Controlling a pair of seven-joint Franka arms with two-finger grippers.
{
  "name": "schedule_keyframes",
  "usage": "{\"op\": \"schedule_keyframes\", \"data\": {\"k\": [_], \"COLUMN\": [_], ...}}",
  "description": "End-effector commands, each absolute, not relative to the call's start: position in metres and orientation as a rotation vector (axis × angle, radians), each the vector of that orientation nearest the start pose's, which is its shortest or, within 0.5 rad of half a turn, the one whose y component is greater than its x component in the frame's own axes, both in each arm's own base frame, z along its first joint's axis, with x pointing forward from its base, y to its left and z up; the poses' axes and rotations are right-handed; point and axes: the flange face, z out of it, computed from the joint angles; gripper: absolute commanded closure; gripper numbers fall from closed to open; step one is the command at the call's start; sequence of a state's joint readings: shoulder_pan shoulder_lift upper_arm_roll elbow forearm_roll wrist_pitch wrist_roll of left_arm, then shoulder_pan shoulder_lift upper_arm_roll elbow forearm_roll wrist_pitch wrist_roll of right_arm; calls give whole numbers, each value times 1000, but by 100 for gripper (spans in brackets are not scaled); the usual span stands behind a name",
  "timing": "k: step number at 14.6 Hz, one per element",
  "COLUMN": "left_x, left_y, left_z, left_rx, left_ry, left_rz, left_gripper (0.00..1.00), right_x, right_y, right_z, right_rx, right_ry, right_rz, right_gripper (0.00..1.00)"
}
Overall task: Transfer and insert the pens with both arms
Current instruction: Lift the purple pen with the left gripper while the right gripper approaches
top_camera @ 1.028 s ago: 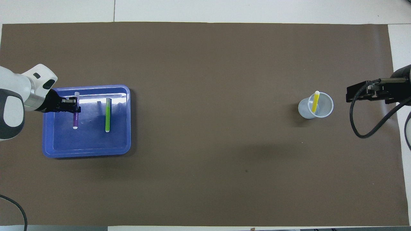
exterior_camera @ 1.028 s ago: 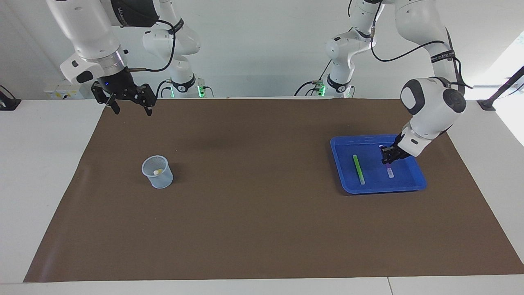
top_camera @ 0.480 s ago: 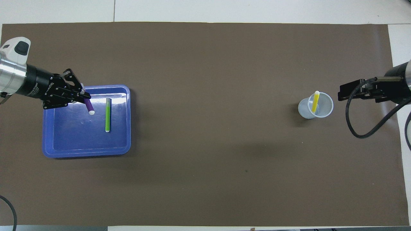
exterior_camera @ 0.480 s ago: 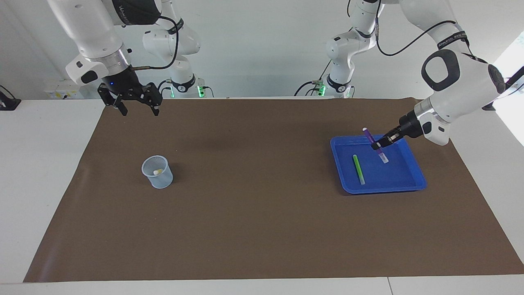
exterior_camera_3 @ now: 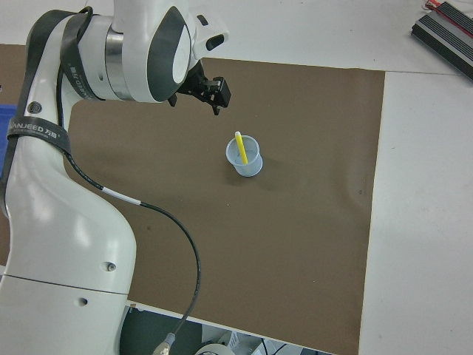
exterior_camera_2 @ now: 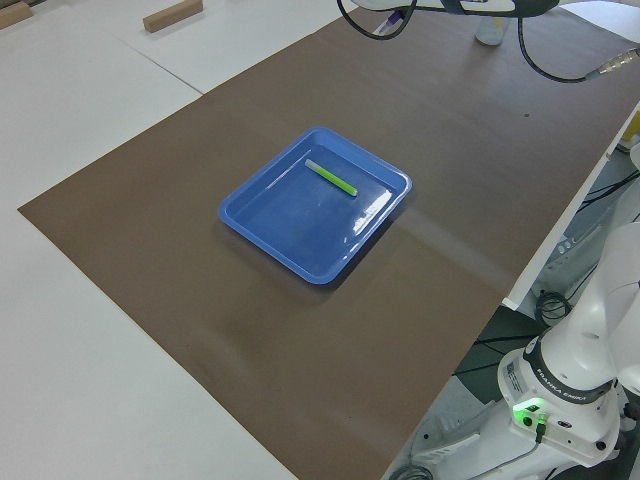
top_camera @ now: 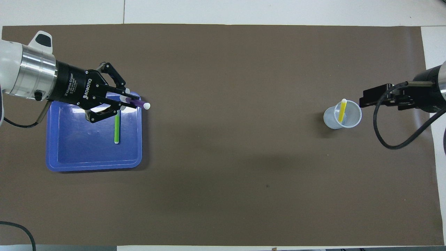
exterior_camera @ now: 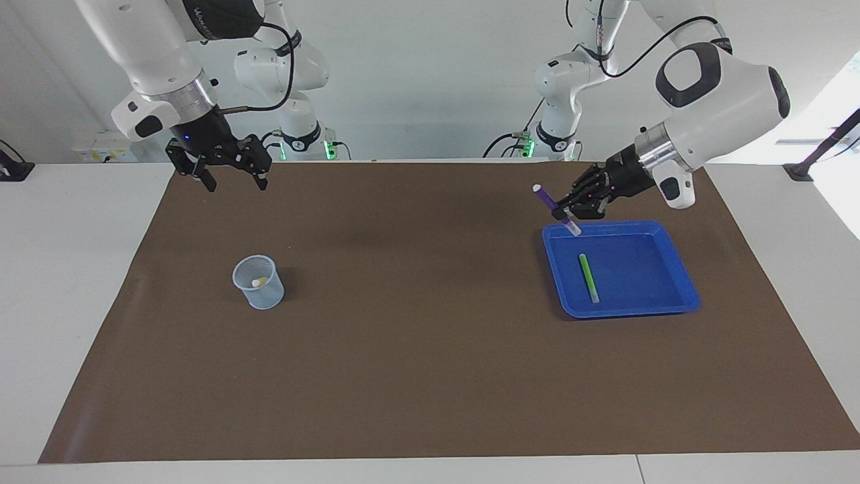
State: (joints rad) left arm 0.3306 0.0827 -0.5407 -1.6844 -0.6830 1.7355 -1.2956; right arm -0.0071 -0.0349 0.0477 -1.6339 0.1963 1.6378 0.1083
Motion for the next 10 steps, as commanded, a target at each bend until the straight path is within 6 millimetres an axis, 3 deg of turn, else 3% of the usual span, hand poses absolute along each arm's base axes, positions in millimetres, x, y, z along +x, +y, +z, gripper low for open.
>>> {"op": "schedule_keyframes", "data": {"k": [1,2,5,8,10], "left_x": [555,549,522,491,483], "left_y": [-197,-209,-237,-268,-280], "left_z": [570,569,557,539,530], "left_rx": [1956,1909,1767,1698,1641], "left_ry": [1548,1567,1597,1632,1671], "left_rz": [-775,-821,-946,-950,-937], "left_gripper": [100,100,100,100,100], "right_x": [552,553,550,550,546], "right_y": [49,59,121,152,172], "right_z": [625,626,634,641,644], "right_rx": [-2835,-2829,-2714,-2597,-2570], "right_ry": [129,138,256,332,349], "right_rz": [-114,-133,-126,-121,-123], "right_gripper": [0,0,0,0,0]}}
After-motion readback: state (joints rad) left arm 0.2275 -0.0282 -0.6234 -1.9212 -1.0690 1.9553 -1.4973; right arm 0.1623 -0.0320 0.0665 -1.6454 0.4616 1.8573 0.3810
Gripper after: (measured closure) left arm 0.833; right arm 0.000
